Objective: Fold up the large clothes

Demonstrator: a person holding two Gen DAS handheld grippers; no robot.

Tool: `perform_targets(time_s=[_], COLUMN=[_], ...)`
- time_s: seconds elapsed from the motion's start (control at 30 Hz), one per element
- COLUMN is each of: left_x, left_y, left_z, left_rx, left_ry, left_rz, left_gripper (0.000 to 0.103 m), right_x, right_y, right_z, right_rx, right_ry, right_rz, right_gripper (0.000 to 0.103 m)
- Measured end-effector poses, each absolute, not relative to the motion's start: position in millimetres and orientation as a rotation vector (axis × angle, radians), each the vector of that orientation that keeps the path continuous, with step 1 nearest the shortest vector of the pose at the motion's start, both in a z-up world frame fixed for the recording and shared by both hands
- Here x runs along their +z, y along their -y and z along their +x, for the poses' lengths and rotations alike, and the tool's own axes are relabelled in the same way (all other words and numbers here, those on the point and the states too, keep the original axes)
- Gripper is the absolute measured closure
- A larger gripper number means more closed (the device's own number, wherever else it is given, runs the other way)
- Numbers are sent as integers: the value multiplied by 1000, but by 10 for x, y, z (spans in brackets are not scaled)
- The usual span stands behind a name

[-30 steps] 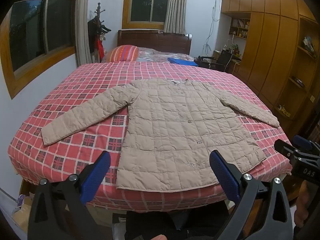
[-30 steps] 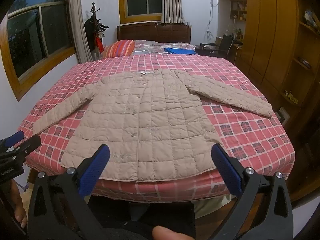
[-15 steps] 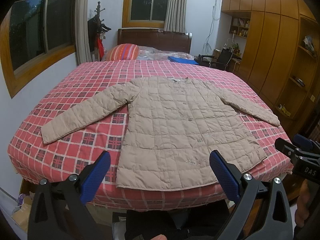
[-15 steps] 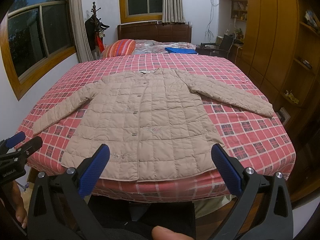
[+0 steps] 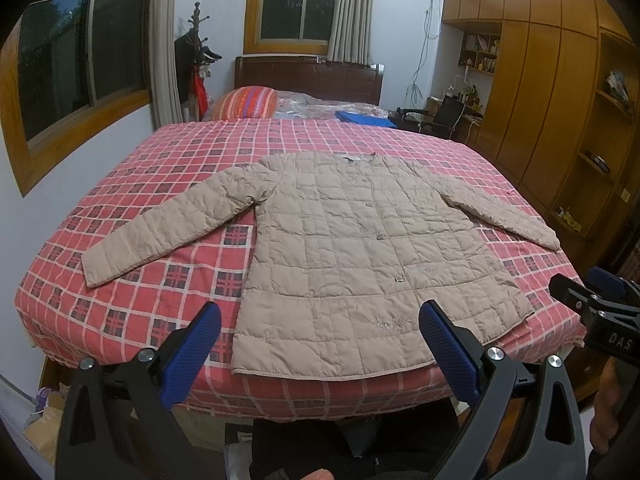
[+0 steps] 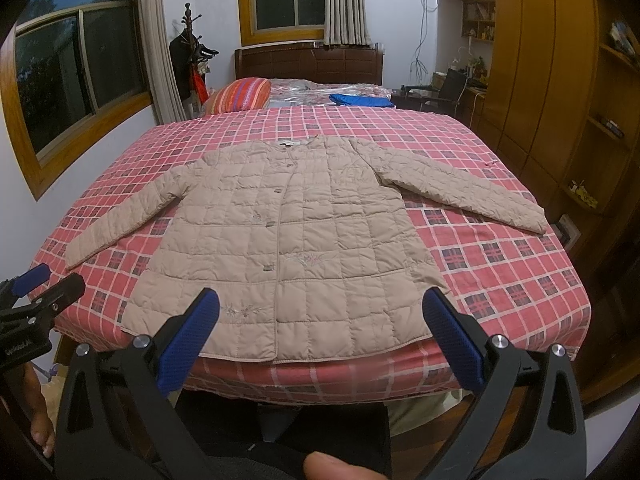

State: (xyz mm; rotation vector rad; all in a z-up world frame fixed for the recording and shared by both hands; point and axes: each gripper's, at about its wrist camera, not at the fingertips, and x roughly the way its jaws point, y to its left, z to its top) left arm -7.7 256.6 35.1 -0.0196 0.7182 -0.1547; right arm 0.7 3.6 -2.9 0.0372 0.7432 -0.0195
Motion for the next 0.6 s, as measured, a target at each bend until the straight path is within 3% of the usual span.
perform_targets(time_s=[0.6], left_x=[351], left_y=[-2567], left_z=[-80], left_rx=[-155], left_ry=[-718], left_rz=[-19], left_gripper=[4], right_x=[-36], right_y=[-38], right_z=[10], right_rx=[-19], right_ry=[-744], right_rz=[39], right_gripper=[2])
